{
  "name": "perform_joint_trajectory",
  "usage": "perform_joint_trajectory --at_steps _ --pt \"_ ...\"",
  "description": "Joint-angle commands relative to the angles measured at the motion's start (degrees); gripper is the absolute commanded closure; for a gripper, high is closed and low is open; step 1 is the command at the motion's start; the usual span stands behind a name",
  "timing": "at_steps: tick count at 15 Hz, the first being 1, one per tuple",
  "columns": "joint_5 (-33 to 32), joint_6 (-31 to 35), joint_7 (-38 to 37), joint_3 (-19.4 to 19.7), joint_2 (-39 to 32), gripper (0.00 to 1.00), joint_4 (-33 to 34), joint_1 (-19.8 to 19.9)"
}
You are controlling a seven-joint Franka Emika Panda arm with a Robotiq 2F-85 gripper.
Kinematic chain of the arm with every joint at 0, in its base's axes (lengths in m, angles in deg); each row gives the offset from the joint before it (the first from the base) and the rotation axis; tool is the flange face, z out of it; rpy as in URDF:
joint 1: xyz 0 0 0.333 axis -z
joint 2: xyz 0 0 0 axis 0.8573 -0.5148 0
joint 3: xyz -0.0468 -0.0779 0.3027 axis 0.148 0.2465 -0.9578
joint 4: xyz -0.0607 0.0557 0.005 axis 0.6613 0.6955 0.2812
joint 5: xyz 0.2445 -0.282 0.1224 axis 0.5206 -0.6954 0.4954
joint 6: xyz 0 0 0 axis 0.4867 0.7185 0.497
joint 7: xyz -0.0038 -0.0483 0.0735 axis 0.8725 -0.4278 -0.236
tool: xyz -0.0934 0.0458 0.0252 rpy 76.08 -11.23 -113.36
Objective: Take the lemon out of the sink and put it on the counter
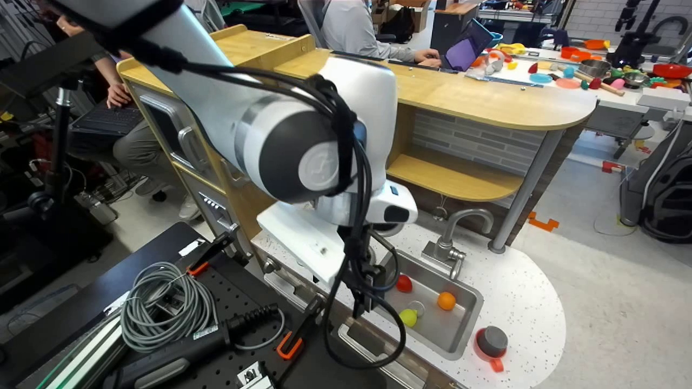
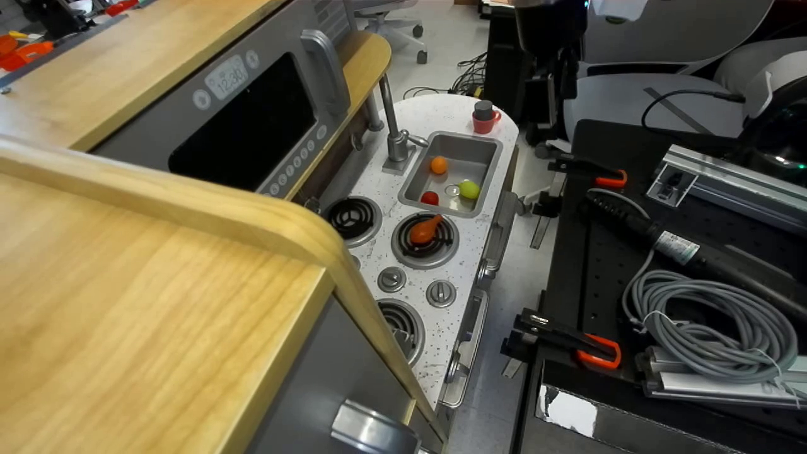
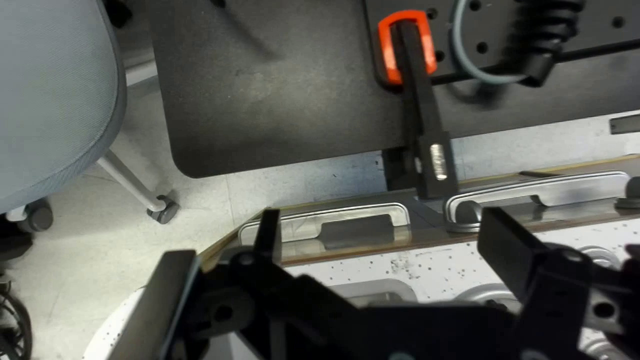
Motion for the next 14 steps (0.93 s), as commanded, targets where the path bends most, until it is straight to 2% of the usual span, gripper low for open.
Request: perform_joint_trajectory --at_steps 1,3,6,14 --pt "-4.9 7.1 -3.1 2.8 -10.6 0.00 4.8 -0.4" --pt "-6.0 9.9 -4.3 4.4 -15.6 0.00 7.3 -0.7" --pt "-4.2 10.6 -3.4 4.7 -21.9 0.00 11.7 0.2" --pt "1.4 8.5 -0.9 2.6 -31.7 0.00 24.7 4.4"
